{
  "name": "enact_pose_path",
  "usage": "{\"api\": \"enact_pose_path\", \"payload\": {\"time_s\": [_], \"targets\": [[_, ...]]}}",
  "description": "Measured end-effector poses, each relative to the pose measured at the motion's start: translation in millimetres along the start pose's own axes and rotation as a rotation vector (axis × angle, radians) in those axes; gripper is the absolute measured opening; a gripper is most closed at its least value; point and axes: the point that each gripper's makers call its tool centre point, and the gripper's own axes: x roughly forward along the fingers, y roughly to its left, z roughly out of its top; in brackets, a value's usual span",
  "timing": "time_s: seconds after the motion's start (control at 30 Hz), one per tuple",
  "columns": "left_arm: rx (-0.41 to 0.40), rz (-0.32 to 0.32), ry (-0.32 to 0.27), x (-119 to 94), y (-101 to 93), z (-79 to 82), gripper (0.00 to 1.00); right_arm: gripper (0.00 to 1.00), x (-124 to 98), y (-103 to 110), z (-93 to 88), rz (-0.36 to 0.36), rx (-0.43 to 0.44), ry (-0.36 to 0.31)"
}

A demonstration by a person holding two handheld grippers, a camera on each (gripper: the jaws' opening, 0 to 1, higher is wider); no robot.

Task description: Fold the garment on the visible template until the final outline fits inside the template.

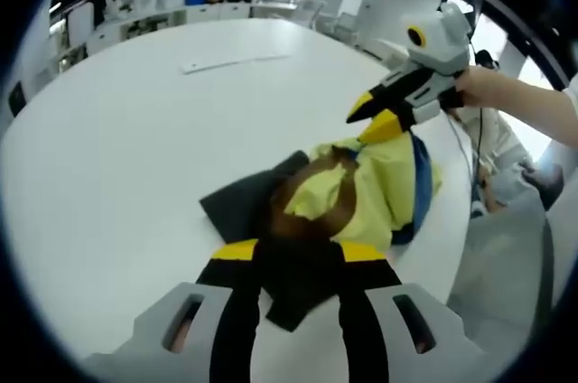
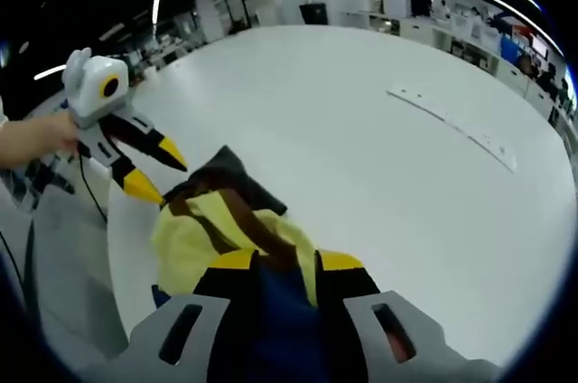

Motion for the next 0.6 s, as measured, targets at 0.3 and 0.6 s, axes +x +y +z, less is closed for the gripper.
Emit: {"api": "enact_pose_path", "payload": {"time_s": [0.3, 0.6], "targets": [[0.002, -0.019, 0.022, 6.6, 1.9, -1.6, 0.27, 0.23, 7.1, 1.0, -13.4, 0.032, 0.035, 0.053], [0.007, -0.033, 0.037, 12.3, 5.0, 0.6, 0.25, 0.21, 13.7, 0.8, -26.3, 0.042, 0.058, 0.107]]}}
